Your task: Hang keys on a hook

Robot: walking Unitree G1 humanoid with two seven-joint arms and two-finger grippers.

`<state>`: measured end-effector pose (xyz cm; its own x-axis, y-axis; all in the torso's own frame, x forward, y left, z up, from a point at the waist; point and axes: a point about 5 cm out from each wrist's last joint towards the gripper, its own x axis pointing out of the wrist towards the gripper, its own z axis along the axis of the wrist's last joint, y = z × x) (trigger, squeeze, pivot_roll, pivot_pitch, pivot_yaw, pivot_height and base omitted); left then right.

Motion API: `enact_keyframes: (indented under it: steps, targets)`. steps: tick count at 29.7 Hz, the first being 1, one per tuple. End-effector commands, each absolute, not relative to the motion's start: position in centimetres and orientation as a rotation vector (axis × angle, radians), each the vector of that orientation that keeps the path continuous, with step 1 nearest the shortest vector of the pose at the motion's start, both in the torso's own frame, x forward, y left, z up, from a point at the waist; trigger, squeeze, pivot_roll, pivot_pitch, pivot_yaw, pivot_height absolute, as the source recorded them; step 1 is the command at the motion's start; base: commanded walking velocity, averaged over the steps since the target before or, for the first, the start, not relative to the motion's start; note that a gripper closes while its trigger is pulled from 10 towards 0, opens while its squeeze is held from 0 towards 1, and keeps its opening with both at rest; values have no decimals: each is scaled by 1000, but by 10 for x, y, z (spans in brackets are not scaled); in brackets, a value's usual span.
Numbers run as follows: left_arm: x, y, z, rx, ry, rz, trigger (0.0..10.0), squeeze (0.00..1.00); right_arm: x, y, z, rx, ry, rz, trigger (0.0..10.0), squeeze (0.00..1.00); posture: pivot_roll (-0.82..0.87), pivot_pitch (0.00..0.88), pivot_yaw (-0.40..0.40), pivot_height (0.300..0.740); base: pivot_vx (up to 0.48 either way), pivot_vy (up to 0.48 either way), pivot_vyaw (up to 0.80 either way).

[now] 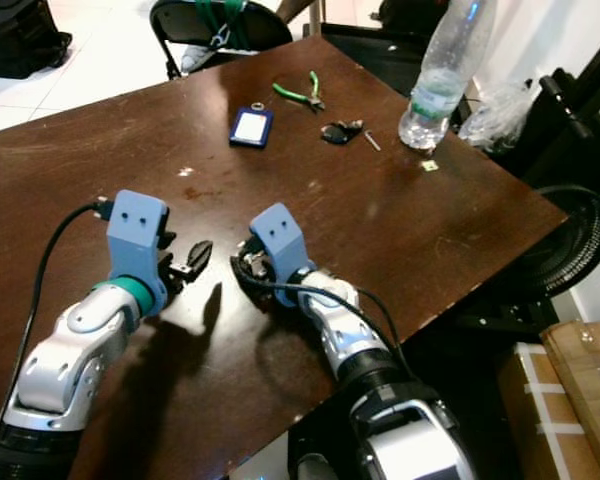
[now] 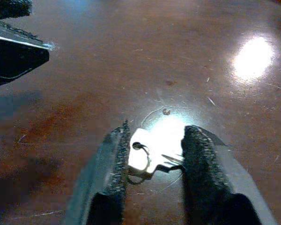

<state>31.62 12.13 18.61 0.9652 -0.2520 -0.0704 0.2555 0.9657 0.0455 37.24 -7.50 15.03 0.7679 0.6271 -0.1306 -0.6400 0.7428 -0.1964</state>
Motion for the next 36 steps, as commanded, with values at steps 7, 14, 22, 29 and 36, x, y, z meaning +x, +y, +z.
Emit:
enact_keyframes:
  steps: [7,14,22,29,36]
  targets:
    - [314,122,180,66,91,-253,10000,0,371,-76,141,-219,89,696,0,0,-37,194,77,740,0,0,0]
    - [314,122,180,68,93,-251,10000,0,372,-75,141,-212,84,699,0,0,-37,194,77,740,0,0,0]
    - [314,121,180,67,94,-253,10000,0,372,-75,142,-199,68,704,0,0,-36,188,77,740,0,0,0]
    - [313,121,190,69,64,-260,10000,0,364,-70,204,-38,-223,722,4431,0,-35,173,78,740,0,0,0]
    - [309,119,206,73,6,-273,10000,0,349,-81,237,29,-381,642,10000,0,-47,156,78,740,0,0,0]
